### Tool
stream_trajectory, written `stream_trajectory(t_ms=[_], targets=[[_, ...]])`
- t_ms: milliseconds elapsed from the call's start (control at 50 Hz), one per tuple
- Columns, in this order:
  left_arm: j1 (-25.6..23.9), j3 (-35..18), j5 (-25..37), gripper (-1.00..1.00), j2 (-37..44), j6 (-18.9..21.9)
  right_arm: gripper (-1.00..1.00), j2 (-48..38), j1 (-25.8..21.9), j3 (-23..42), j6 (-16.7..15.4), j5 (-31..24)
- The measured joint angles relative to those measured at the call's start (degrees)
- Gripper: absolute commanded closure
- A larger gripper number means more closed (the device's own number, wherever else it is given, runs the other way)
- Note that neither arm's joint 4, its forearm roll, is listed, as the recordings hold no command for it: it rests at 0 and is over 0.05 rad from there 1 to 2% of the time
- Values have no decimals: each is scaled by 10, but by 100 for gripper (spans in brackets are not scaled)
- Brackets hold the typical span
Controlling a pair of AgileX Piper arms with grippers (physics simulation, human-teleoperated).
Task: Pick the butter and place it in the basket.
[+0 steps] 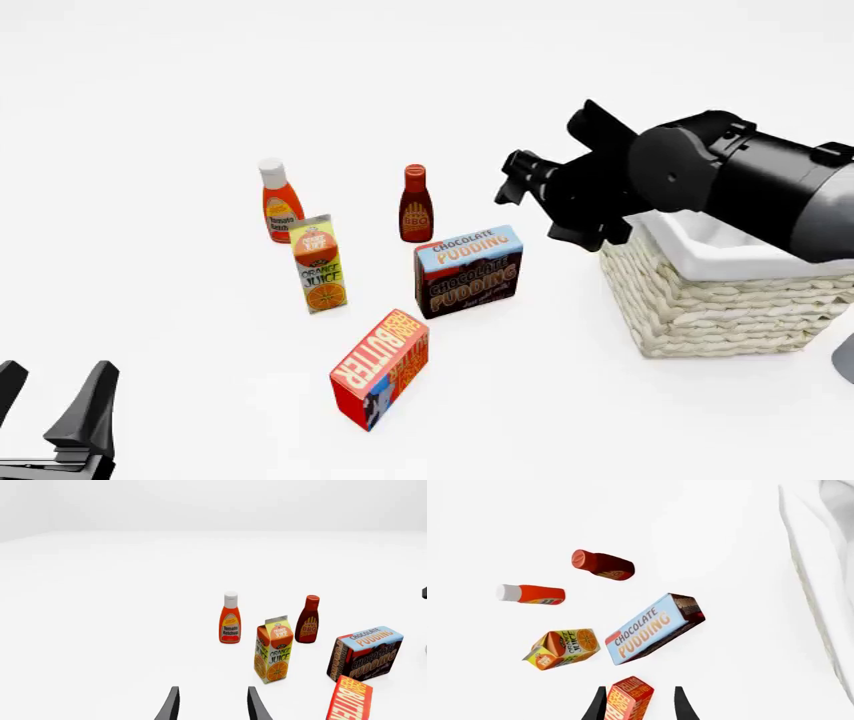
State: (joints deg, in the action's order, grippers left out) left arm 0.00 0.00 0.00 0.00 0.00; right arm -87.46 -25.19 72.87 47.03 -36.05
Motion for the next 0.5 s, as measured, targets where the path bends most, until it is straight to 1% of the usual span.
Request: stream_trajectory(t_ms=[500], targets=[[0,0,0,-100,0,0,-100,-2,0,1,1,1]])
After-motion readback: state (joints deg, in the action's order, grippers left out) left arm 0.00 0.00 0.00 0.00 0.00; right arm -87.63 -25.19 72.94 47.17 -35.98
